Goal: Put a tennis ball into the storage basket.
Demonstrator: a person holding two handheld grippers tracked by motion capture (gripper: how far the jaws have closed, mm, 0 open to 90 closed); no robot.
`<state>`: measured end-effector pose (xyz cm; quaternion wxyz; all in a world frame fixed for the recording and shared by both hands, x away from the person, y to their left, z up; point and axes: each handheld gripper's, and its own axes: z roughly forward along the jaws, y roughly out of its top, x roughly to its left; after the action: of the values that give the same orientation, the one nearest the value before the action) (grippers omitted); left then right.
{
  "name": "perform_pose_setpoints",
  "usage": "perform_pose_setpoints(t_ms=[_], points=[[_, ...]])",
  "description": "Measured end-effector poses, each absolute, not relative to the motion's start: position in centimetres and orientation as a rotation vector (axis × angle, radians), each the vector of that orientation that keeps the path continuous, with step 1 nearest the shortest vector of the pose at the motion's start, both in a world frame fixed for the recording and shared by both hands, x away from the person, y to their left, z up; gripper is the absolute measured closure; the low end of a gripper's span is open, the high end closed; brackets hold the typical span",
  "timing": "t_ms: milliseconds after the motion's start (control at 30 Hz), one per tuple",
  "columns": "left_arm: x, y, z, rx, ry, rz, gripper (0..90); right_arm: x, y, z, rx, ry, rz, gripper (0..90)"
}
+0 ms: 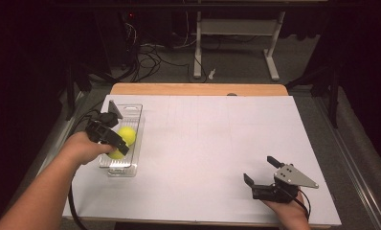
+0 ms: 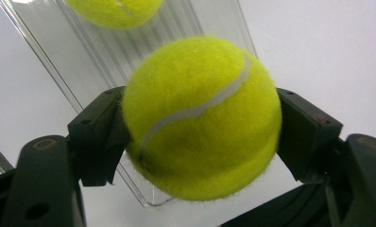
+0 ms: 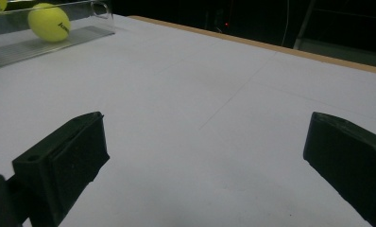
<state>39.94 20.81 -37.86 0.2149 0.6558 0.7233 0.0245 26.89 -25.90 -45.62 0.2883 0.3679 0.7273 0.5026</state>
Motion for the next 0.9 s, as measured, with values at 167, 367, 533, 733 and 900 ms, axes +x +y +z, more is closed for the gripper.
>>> perform_pose_setpoints(t_ms=[167,367,533,733,900], points=[[40.1,20.7,-38.9,1.834,2.015,0.080,26.7,26.8,-25.9,-45.6,0.981,1.941,1.342,1.2],[40.1,20.6,-39.3,1.842,2.013,0.091,26.6,26.8,-25.8,-45.6,0.983,1.945,1.340,1.5],[40.0,20.4,-39.5,1.850,2.008,0.100,26.5,26.8,-25.8,-45.6,0.981,1.946,1.338,1.6],[40.1,20.4,-39.1,1.836,2.010,0.111,26.4,26.8,-25.8,-45.6,0.981,1.949,1.337,1.6],[40.1,20.3,-39.1,1.842,2.013,0.111,26.4,26.9,-25.8,-45.6,0.982,1.948,1.338,1.6]])
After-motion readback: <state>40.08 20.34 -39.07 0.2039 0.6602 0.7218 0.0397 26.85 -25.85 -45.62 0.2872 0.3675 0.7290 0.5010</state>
